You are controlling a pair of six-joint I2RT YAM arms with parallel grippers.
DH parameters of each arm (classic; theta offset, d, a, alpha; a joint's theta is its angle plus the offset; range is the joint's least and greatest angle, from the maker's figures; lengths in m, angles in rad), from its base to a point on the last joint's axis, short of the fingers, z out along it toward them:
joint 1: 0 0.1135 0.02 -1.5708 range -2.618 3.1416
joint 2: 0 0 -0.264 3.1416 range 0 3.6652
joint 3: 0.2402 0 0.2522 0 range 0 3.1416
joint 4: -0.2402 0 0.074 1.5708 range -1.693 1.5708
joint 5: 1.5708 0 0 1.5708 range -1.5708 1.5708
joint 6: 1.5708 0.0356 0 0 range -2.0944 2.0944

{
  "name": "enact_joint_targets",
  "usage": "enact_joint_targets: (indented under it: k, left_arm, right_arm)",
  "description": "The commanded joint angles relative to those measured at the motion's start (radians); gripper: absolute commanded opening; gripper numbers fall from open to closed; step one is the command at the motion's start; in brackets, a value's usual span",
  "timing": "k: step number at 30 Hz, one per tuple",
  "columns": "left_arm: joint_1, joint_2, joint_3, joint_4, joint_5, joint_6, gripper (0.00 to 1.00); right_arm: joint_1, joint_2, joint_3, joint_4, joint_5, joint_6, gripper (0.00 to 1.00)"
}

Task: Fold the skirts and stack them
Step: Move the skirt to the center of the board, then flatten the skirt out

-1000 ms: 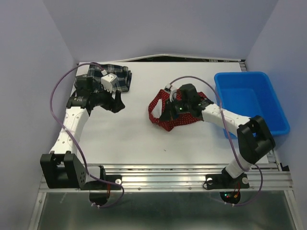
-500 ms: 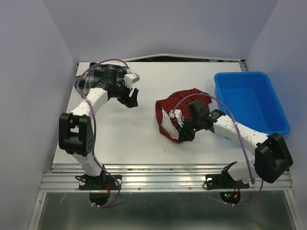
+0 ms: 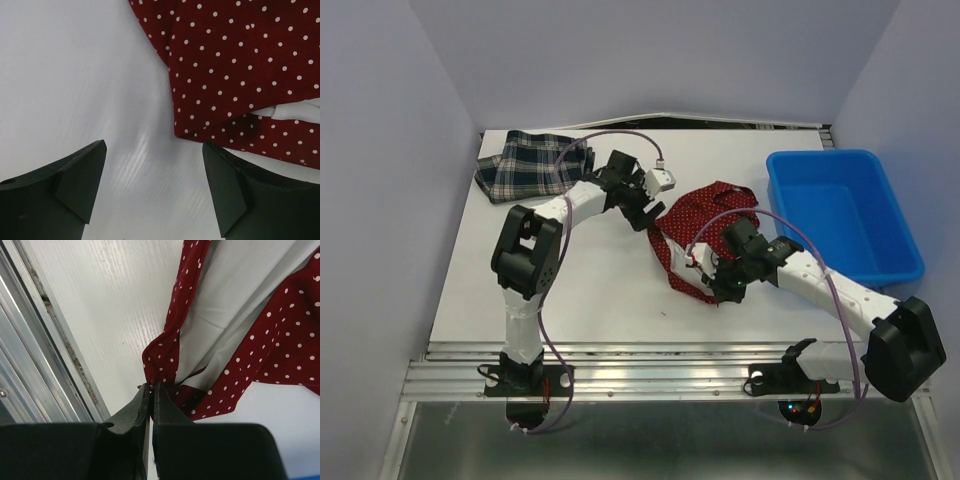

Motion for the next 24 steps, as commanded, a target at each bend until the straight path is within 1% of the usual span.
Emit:
enact_joint_targets:
  k: [1,5,8,9,10,12,13,14,15,16,17,19,20,21,23,24]
  left_arm:
    - [-0.044,0.021,0.044,0.041,-0.057,0.132,0.9]
    - [-0.066,0.055,0.058,0.01,-0.052,0.172,0.89]
    - [-0.069,0.073,0.056,0.059,-0.064,0.122,0.84]
    - [-0.069,0.076,0.056,0.105,-0.09,0.102,0.82]
    - [-0.069,0.082,0.064,0.13,-0.118,0.052,0.74]
    - [-0.063,0.082,0.084,0.153,-0.193,0.024,0.62]
    - [-0.057,0.061,0.092,0.161,-0.213,-0.001,0.46]
    - [-0.037,0.043,0.092,0.173,-0.237,-0.012,0.37]
    - [-0.022,0.024,0.093,0.178,-0.248,-0.024,0.26]
    - [-0.008,-0.018,0.102,0.176,-0.257,-0.038,0.07]
    - [0.009,-0.038,0.115,0.153,-0.262,-0.056,0.02]
    - [0.053,-0.087,0.174,0.118,-0.276,-0.077,0.0]
    - [0.067,-0.101,0.199,0.063,-0.28,-0.087,0.0]
    - [0.092,-0.123,0.257,0.035,-0.29,-0.093,0.0]
    - [0.109,-0.144,0.311,-0.015,-0.308,-0.099,0.0]
    - [0.121,-0.16,0.364,-0.073,-0.331,-0.099,0.0]
  right_arm:
    - [0.0,-0.031,-0.018,-0.025,0.035,-0.025,0.01]
    - [0.0,-0.05,-0.02,-0.025,0.046,-0.022,0.01]
    - [0.0,-0.057,-0.015,-0.03,0.054,-0.023,0.01]
    - [0.0,-0.062,-0.015,-0.032,0.057,-0.023,0.01]
    - [0.0,-0.071,-0.015,-0.039,0.07,-0.028,0.01]
    - [0.0,-0.083,-0.013,-0.053,0.112,-0.039,0.01]
    - [0.0,-0.106,-0.013,-0.053,0.13,-0.042,0.01]
    - [0.0,-0.118,-0.01,-0.055,0.15,-0.045,0.01]
    - [0.0,-0.134,-0.007,-0.055,0.17,-0.051,0.01]
    - [0.0,-0.161,0.006,-0.053,0.213,-0.062,0.01]
    - [0.0,-0.171,0.016,-0.051,0.232,-0.068,0.01]
    - [-0.009,-0.177,0.04,-0.045,0.29,-0.091,0.01]
    - [-0.009,-0.172,0.075,-0.042,0.31,-0.103,0.01]
    - [-0.009,-0.169,0.095,-0.032,0.345,-0.127,0.01]
    - [-0.035,-0.154,0.14,-0.013,0.379,-0.158,0.01]
    - [-0.047,-0.133,0.193,0.004,0.414,-0.196,0.01]
